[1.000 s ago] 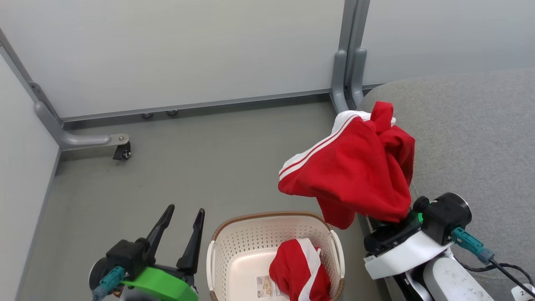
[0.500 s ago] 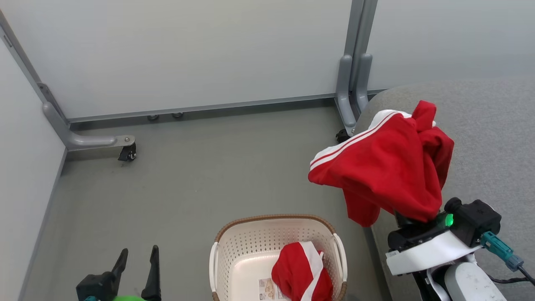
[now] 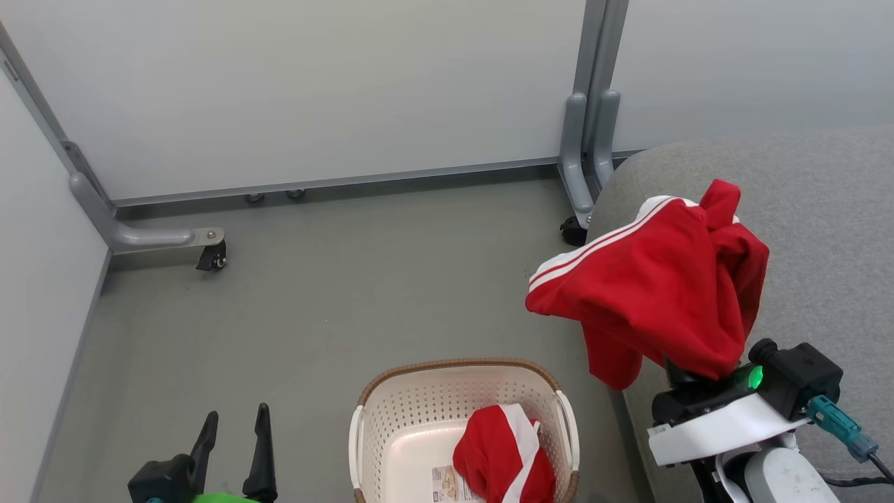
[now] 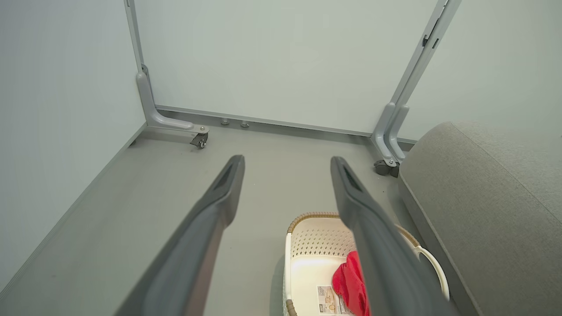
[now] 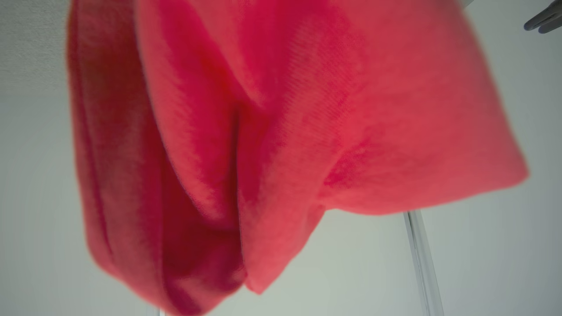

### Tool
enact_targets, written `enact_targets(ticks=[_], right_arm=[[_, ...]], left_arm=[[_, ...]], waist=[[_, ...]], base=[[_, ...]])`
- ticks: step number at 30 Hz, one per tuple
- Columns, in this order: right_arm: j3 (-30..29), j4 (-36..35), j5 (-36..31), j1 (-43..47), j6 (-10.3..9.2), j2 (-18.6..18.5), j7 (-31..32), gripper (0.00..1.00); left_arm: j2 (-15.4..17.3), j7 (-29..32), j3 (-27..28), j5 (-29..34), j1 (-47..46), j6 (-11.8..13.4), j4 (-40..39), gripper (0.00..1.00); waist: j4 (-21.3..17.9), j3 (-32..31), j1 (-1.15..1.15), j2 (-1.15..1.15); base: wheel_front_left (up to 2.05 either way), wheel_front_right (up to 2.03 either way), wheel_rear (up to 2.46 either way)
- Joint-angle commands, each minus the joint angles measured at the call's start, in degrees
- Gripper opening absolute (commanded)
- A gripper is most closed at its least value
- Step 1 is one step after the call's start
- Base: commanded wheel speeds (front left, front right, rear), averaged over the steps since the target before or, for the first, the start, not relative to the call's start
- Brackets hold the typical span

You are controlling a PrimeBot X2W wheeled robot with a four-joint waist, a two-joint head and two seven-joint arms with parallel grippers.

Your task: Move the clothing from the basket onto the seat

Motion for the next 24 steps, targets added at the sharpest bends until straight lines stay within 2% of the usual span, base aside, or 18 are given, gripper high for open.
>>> enact_targets(ticks=[1,17,24], right_arm=[[0.0,0.0,0.0,-0.4,0.00,0.0,-0.2,0.00],[0.3,0.1,0.3,-0.6,0.00,-0.7,-0.2,0.00],[0.1,0.1,0.0,-1.0,0.00,-1.4,-0.2,0.00]], left_arm=[[0.0,0.0,-0.1,-0.1,0.7,-0.1,-0.1,1.00],[-0.2,0.0,-1.3,-1.4,0.9,-0.1,-0.3,1.00],[-0.2,0.0,-1.8,-1.6,1.0,-0.1,-0.6,1.00]], waist=[[-0.1,0.0,0.00,0.00],[-1.4,0.0,0.00,0.00],[-4.6,0.4,0.00,0.00]], base=[[0.00,0.00,0.00],[0.00,0.00,0.00],[0.00,0.00,0.00]])
